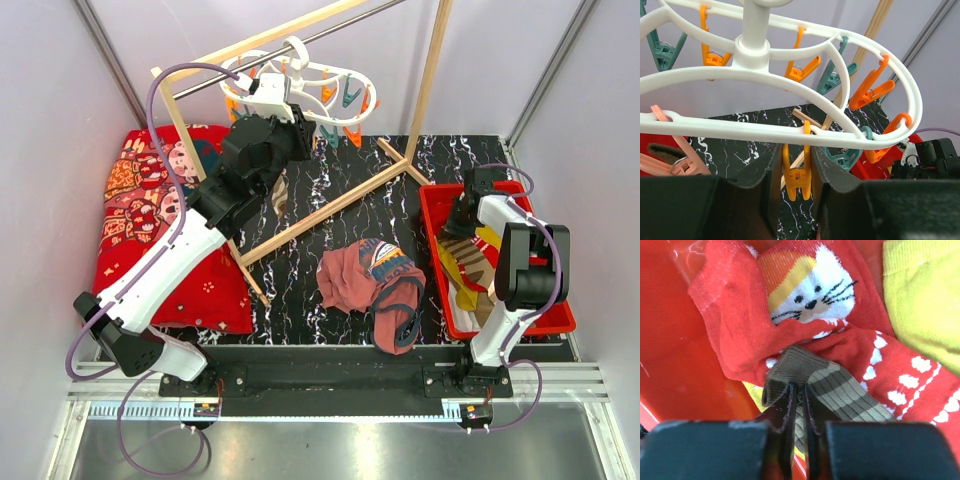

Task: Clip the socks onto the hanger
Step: Pick up the sock from the bin.

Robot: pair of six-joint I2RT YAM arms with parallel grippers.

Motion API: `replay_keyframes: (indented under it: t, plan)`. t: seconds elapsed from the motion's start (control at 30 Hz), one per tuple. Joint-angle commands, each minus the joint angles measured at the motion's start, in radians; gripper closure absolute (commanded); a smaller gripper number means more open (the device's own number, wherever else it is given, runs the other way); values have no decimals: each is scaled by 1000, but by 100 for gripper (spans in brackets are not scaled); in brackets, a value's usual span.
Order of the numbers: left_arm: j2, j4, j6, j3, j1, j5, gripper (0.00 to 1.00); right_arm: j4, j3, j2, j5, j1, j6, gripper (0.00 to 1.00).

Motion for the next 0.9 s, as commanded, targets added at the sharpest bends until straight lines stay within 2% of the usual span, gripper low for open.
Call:
replay_keyframes:
  t: [0.0,0.03,0.07,0.23,0.57,0.67,0.87]
  plan:
    - [-34,30,15,5,-1,-26,100,3,17,-46,12,-1,18,94]
    - [-34,30,15,5,-1,-28,100,-2,17,-55,10,1,19,99]
    - [-35,29,17,8,-1,-29,100,-5,15,-78,10,-1,22,100]
    - [-44,29,17,8,-1,-34,100,-50,18,-155,39,-1,44,100]
    - [-44,19,4,20,-1,-22,100,-87,-25,-417,-39,-1,73,100]
    - [-44,16,-2,26,-1,-15,100,-84,-23,-504,-94,-1,61,100]
    - [-44,16,-25,29,-1,8,100,24,-6,-664,-318,13,91,100]
